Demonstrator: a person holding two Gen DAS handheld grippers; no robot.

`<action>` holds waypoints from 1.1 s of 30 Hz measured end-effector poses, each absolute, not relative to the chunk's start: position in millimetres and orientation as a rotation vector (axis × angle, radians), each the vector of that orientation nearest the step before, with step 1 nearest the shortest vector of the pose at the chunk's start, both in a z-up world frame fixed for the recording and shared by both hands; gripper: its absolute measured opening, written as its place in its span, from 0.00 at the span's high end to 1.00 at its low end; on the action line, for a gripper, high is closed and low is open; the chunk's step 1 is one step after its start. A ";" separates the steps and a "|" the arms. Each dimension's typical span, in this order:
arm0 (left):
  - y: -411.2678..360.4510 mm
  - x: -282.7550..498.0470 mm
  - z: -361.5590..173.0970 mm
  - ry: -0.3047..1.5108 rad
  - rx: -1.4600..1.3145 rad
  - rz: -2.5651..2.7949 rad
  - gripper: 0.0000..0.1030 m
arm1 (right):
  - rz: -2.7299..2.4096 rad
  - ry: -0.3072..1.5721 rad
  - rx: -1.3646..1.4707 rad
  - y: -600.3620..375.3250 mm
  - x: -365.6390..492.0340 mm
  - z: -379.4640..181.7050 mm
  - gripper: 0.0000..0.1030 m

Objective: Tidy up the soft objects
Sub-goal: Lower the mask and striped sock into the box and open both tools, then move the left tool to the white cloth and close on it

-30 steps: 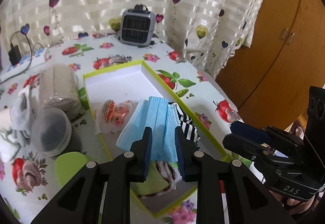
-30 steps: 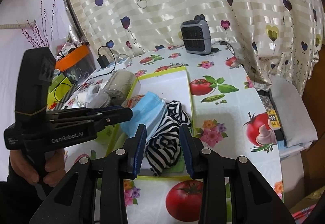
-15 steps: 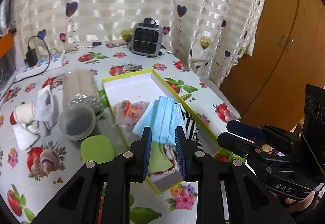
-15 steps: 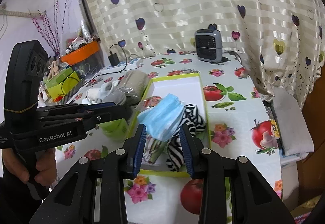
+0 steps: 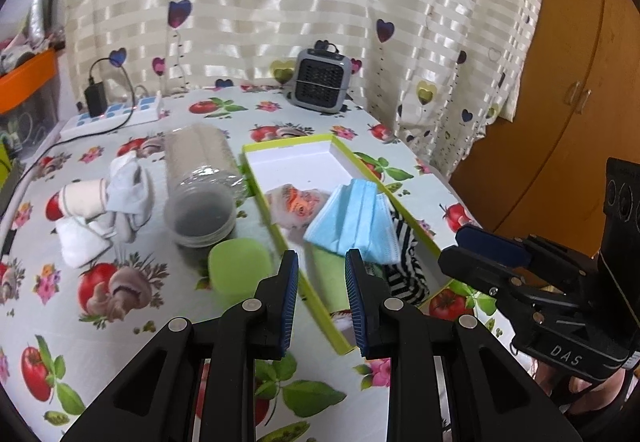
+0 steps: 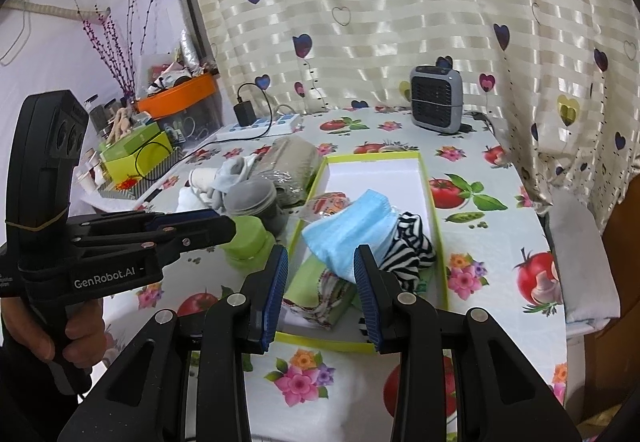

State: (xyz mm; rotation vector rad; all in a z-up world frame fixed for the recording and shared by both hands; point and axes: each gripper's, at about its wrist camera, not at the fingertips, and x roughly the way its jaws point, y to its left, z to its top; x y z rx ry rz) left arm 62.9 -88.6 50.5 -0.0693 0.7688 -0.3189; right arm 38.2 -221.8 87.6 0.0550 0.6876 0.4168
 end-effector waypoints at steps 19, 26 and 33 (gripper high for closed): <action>-4.0 41.1 31.6 0.799 -0.176 -0.104 0.64 | 0.586 0.642 0.013 -169.8 40.7 95.1 0.54; 36.0 43.7 24.7 0.812 -0.251 -0.050 0.64 | 0.663 0.667 -0.026 -135.2 58.9 96.8 0.53; 78.2 58.9 16.5 0.816 -0.316 0.018 0.64 | 0.737 0.706 -0.062 -96.4 84.3 99.3 0.53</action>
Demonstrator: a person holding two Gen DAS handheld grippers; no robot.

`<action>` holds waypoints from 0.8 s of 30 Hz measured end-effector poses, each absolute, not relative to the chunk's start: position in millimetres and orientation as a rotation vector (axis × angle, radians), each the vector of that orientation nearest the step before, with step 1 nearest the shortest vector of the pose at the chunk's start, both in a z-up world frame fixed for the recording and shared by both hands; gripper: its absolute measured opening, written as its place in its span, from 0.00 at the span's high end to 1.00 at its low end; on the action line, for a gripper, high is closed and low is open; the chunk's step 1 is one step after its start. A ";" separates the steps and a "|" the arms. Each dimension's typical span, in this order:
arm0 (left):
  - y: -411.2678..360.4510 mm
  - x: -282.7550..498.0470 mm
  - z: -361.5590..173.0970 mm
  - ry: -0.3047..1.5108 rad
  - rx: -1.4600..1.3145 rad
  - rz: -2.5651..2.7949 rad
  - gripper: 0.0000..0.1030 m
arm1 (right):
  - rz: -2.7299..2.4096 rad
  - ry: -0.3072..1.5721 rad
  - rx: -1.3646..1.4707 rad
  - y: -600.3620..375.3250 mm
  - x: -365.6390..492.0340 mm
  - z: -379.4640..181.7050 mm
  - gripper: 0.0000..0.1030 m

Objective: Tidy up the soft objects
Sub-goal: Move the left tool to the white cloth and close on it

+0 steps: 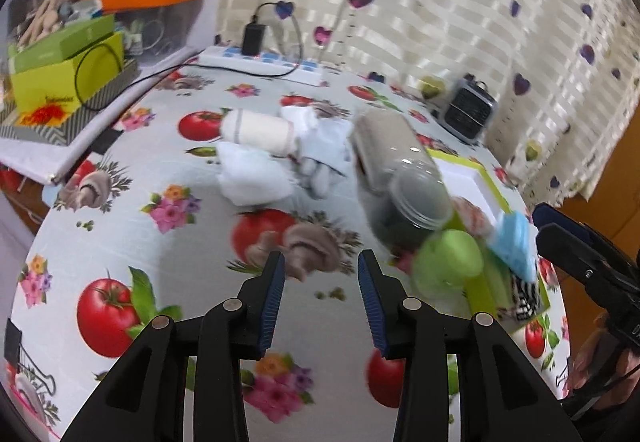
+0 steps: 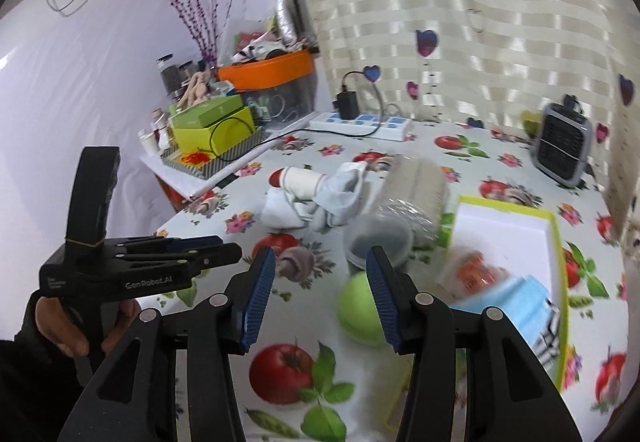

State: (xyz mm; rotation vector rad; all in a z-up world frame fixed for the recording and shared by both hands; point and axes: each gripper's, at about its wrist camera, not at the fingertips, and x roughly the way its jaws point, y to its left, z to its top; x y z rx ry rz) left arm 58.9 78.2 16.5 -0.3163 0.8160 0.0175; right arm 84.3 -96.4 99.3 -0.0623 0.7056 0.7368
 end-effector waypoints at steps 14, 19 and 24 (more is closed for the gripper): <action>146.9 111.0 -12.2 0.868 -0.446 0.107 0.64 | 0.785 0.874 -0.099 -32.6 162.7 87.5 0.53; 163.5 129.2 -23.6 0.880 -0.509 0.108 0.64 | 0.776 0.950 -0.083 -16.2 196.4 75.4 0.53; 174.8 144.1 -28.0 0.857 -0.558 0.094 0.59 | 0.761 1.008 -0.089 -0.2 223.3 61.6 0.53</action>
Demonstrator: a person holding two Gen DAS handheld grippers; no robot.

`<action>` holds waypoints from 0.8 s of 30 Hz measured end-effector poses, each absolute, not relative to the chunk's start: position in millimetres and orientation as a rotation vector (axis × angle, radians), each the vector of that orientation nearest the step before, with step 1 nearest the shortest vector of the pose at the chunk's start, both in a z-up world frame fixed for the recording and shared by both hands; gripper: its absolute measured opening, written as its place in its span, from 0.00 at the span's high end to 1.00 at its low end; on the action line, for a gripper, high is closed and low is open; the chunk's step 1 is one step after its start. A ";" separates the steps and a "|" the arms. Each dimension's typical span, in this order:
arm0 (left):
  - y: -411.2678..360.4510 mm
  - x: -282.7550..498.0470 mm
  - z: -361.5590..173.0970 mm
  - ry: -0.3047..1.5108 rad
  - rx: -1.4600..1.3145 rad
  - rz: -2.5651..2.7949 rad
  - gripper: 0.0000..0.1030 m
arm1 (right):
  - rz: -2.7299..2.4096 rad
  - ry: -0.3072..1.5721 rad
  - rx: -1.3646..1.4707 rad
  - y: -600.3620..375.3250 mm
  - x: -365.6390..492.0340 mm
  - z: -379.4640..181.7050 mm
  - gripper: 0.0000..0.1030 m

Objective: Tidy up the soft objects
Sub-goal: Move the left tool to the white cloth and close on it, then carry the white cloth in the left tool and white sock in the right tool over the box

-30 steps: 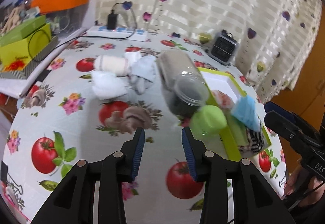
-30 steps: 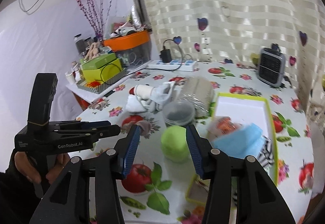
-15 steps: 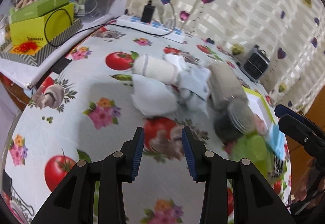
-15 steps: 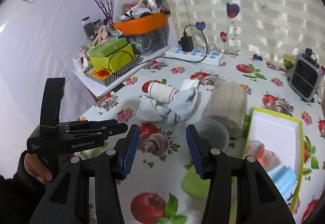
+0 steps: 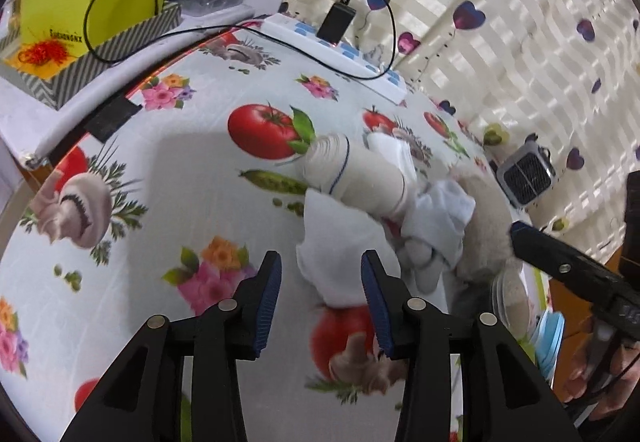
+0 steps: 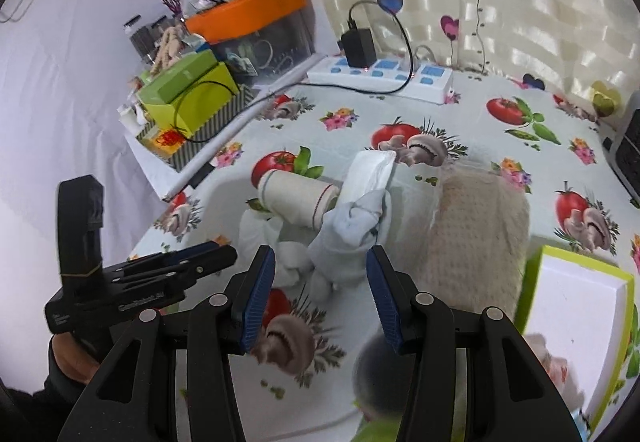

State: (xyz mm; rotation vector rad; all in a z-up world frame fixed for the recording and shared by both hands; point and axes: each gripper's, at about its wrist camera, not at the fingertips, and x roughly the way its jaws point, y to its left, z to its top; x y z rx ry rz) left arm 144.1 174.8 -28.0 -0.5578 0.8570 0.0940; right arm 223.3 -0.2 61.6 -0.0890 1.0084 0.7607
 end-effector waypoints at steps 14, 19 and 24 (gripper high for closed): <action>162.4 179.1 -44.0 0.904 -0.518 0.063 0.49 | 0.670 1.158 -0.194 34.0 264.3 18.6 0.53; 152.1 185.7 -45.5 0.918 -0.464 0.071 0.50 | 0.686 1.150 -0.167 30.3 265.4 19.7 0.75; 143.3 183.8 -41.7 0.911 -0.436 0.049 0.69 | 0.708 1.119 -0.165 28.0 256.5 26.5 0.80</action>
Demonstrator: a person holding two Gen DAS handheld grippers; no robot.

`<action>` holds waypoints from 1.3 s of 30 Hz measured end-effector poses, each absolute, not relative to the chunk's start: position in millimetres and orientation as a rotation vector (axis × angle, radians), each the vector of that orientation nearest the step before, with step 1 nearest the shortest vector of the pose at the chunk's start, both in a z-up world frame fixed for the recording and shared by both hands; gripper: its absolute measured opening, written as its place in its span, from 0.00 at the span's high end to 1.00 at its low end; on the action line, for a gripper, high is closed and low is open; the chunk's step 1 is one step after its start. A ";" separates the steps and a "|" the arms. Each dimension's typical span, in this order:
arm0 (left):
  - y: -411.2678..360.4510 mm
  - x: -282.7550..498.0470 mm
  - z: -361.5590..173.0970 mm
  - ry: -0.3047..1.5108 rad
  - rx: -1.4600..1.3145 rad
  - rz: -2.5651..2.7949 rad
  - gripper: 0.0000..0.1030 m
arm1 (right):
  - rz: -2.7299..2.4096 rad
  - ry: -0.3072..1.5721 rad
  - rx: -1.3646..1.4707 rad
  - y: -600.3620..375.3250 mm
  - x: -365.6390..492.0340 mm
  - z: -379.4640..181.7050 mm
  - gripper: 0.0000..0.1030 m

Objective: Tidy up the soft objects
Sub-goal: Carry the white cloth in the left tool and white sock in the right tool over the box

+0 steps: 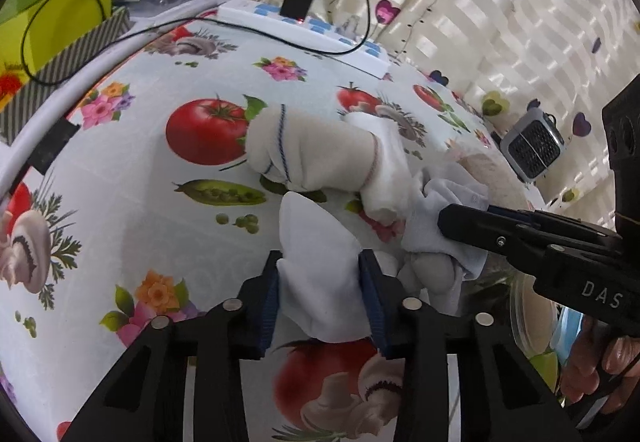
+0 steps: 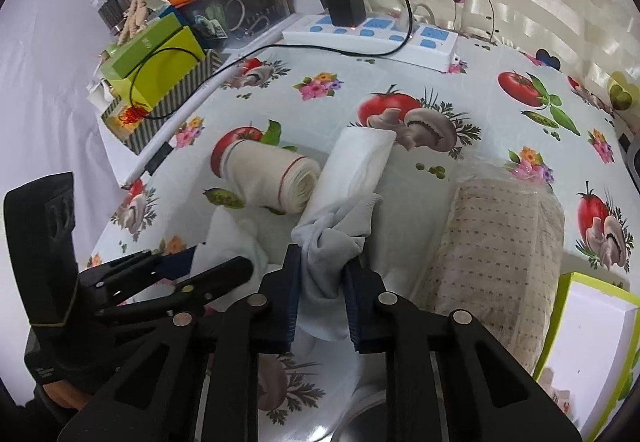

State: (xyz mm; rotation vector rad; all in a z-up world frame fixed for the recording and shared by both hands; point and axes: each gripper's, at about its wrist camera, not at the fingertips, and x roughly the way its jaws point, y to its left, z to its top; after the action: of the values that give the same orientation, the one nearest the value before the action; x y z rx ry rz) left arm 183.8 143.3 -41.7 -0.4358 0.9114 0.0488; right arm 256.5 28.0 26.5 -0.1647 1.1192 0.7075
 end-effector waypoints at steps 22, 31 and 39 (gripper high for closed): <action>85.8 87.0 56.0 0.701 -0.234 0.119 0.71 | 0.822 0.840 0.010 -32.6 155.8 112.0 0.81; 53.1 63.1 81.5 0.644 -0.183 0.086 0.71 | 0.823 0.765 0.080 -68.4 122.7 133.3 0.81; 31.5 52.9 93.5 0.619 -0.158 0.041 0.71 | 0.815 0.740 0.120 -89.6 108.7 139.7 0.81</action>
State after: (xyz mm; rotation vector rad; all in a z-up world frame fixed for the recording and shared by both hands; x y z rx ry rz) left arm 52.9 31.5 93.5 -0.1584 0.6194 0.0411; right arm 108.7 -89.6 139.7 0.1196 0.7397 0.8154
